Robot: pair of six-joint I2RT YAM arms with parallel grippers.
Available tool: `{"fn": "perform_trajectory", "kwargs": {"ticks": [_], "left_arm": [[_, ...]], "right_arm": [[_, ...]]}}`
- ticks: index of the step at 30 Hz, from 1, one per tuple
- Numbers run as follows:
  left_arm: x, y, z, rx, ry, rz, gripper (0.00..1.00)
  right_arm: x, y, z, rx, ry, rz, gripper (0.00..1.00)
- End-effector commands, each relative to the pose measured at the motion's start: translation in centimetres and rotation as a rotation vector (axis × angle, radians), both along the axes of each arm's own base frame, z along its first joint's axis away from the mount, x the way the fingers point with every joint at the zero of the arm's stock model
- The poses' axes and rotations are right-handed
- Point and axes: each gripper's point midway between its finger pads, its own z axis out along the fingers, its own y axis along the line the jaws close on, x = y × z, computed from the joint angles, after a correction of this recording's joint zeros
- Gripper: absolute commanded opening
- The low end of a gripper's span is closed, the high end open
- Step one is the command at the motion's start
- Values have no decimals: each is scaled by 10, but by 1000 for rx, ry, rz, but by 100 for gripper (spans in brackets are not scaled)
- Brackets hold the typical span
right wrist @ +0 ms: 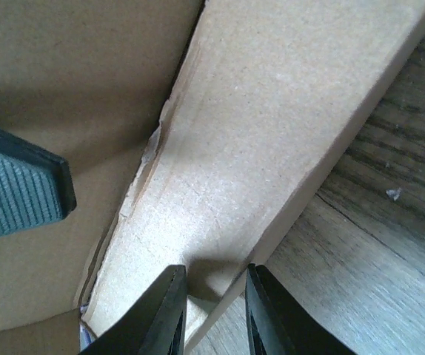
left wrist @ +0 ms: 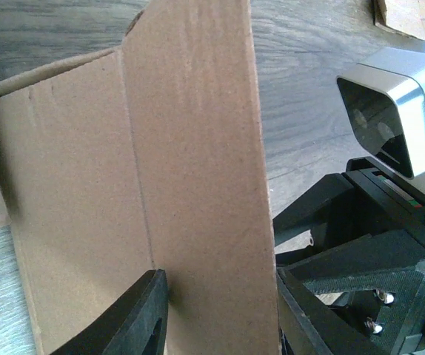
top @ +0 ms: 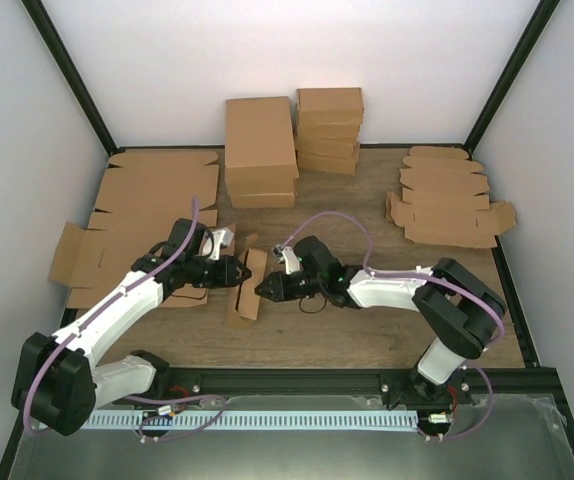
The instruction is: Fold the paper box
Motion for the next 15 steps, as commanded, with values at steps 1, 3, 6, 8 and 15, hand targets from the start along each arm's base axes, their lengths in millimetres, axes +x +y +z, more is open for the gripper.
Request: {"fn": "perform_trajectory", "kwargs": {"ticks": [1,3,6,8,15], "left_arm": [[-2,-13,11,-60,-8,-60,39],[-3,-16,13,-70,-5,-75,38],[-6,-23,14,-92,2,-107,36],[-7,-30,14,-101,7,-126,35],[-13,-59,17,-104,10,-195,32]], "right_arm": [[-6,-2,15,13,-47,13,25],[-7,-6,17,9,-53,9,25],[-10,-12,21,8,-59,2,25],[-12,-17,23,3,-64,-7,25],[-21,-36,21,-16,-54,-41,25]]}}
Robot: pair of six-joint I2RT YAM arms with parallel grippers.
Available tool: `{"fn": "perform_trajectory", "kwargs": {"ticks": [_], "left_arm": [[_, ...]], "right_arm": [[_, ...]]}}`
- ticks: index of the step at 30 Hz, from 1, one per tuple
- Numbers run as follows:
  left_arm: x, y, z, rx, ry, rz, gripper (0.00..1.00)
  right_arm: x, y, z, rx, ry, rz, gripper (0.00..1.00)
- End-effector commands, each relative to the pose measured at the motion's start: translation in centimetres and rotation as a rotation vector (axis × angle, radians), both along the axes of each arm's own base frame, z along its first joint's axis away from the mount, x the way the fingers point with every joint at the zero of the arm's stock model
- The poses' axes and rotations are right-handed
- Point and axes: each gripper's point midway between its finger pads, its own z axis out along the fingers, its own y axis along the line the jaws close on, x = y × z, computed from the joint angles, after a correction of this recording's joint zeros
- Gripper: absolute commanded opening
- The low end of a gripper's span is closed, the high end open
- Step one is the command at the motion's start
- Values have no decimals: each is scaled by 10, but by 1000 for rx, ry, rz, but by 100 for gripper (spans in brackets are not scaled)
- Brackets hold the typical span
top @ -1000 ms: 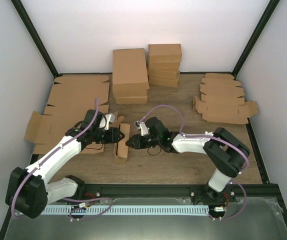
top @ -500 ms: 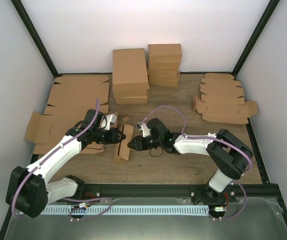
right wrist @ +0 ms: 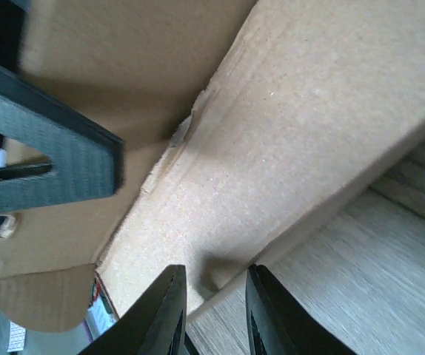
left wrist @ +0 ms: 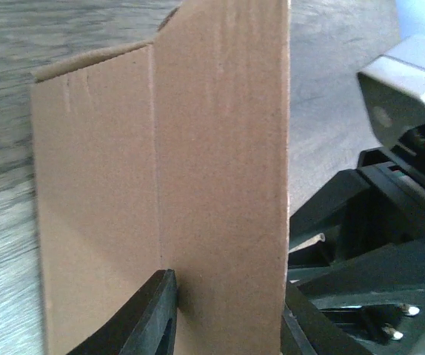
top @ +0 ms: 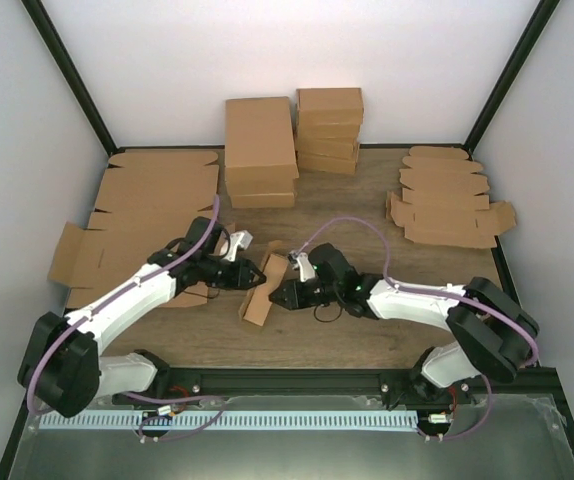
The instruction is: Fold the paper box
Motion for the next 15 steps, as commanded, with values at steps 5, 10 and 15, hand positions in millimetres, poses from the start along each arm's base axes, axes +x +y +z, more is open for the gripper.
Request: {"fn": "perform_trajectory", "kwargs": {"ticks": [5,10,15], "left_arm": [[-7,-51,19,-55,-36,-129,32],[-12,-83,14,-32,-41,-204,32],[-7,-101,8,-13,-41,-238,32]], "right_arm": [[-13,-23,8,6,-23,-54,25],[-24,-47,-3,-30,6,-100,26],[-34,-66,-13,-59,32,-139,26]]}}
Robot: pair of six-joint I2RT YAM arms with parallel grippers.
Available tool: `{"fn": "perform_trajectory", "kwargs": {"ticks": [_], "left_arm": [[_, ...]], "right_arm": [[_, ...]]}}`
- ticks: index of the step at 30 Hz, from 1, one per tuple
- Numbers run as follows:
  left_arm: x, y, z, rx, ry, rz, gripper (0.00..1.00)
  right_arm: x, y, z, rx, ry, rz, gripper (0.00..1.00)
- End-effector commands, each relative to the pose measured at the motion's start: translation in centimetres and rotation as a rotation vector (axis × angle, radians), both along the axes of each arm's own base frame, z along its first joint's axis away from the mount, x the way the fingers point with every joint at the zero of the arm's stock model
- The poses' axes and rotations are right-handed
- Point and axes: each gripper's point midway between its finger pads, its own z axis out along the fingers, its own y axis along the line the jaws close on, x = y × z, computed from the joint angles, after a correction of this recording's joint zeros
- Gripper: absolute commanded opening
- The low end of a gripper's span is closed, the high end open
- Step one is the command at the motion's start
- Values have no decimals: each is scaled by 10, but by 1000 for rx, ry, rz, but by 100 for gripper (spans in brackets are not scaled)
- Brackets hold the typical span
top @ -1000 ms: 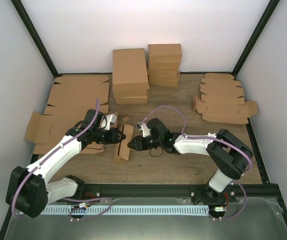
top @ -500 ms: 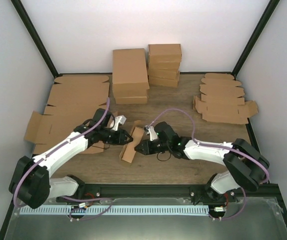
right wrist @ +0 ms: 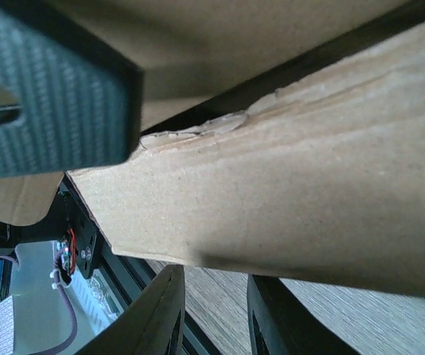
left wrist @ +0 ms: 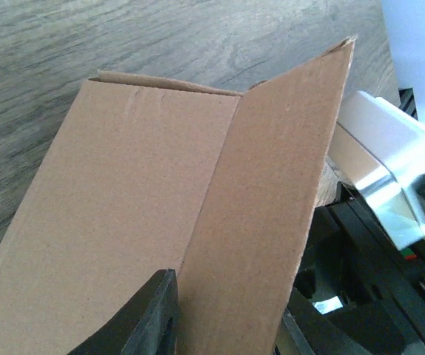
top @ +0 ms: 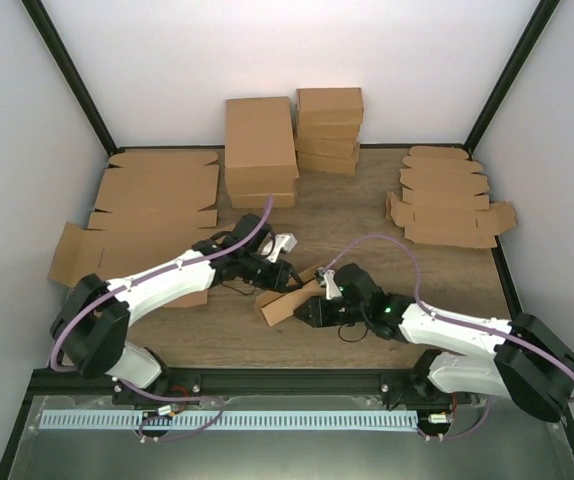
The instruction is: Fold the paper box
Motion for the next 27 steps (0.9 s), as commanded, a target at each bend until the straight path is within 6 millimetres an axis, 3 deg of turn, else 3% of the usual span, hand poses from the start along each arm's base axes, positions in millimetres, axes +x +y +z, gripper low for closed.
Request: {"fn": "perform_trajectory", "kwargs": {"ticks": [1,8,21,27], "left_arm": [[5,-19,5,-18,-26,-42,32],[11,-33,6,-16,-40,-67,34],[19,-16,16,37,-123,-5,68],[22,-8,26,63,-175,16,78]], "right_arm": [[0,-11,5,0,-14,-55,26],[-2,-17,-1,-30,6,-73,27],[0,-14,-6,-48,20,-72,30],[0,-14,-7,-53,18,-73,33]]}}
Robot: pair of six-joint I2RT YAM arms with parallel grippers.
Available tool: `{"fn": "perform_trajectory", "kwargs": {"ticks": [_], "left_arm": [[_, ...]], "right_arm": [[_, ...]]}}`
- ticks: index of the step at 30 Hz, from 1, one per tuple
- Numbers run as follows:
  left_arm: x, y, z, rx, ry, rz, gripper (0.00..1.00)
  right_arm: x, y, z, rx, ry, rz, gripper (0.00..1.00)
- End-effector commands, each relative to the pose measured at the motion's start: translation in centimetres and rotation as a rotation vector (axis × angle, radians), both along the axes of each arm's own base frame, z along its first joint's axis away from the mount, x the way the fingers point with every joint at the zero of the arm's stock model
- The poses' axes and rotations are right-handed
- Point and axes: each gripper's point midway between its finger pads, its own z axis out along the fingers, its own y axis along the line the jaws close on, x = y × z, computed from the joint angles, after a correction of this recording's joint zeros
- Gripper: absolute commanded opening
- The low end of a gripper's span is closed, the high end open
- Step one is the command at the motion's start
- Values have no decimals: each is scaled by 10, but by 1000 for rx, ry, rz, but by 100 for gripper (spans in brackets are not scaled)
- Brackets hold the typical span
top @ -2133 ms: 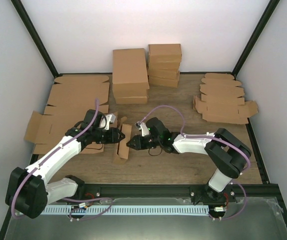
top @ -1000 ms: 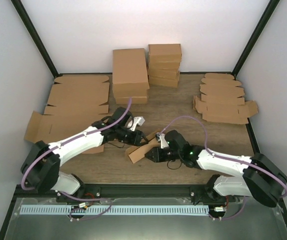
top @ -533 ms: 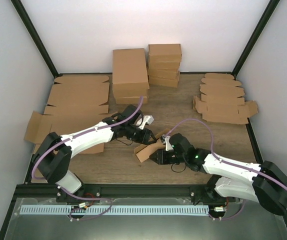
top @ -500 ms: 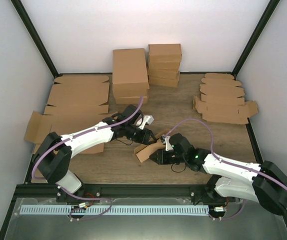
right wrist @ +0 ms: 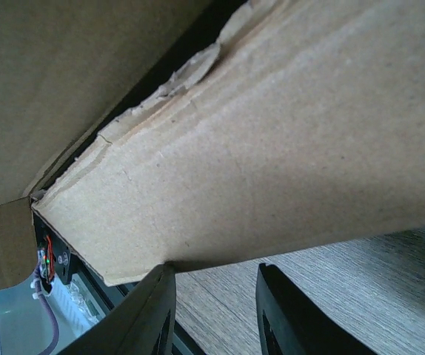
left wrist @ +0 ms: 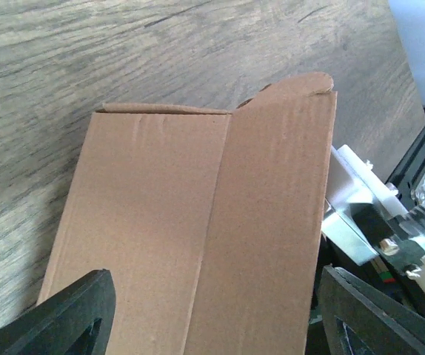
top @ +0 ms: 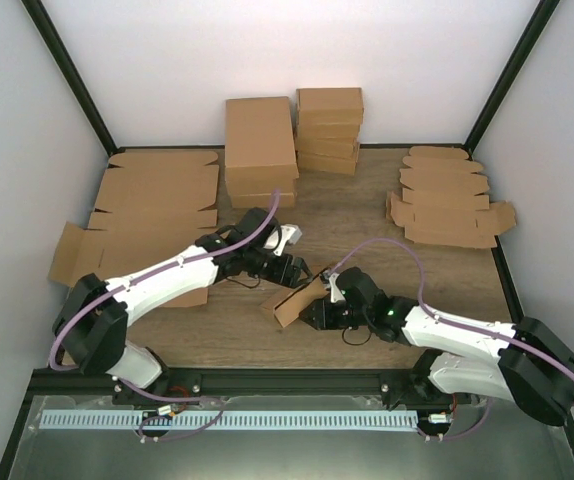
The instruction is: Fold the paper box
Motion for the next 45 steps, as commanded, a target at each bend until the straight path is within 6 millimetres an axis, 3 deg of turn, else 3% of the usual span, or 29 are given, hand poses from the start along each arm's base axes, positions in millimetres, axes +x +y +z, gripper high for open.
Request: {"fn": "perform_trajectory", "kwargs": {"ticks": [1,4,8,10,19,34,38,45], "left_arm": [[5,7,16,16,-76,12,79],[6,13,18,38,-100,21,82],[7,24,23,70,-138,44,97],[7,29,28,81,-167,47,100],[-6,50,48,97,-266,21,100],[-50,57,22,161,-315,-47,100],[-48,56,20,145,-378,-27,100],[-31,64,46,35,-438,167,100]], "right_arm": [[4,3,6,0,-13,-10,33],[4,4,7,3,-13,-8,33],[4,6,8,4,-14,-2,34],[5,7,9,5,-17,0,34],[7,9,11,7,-22,3,34],[14,16,19,10,-45,7,34],[23,20,26,14,-76,-11,34],[37,31,29,17,-102,-26,34]]}}
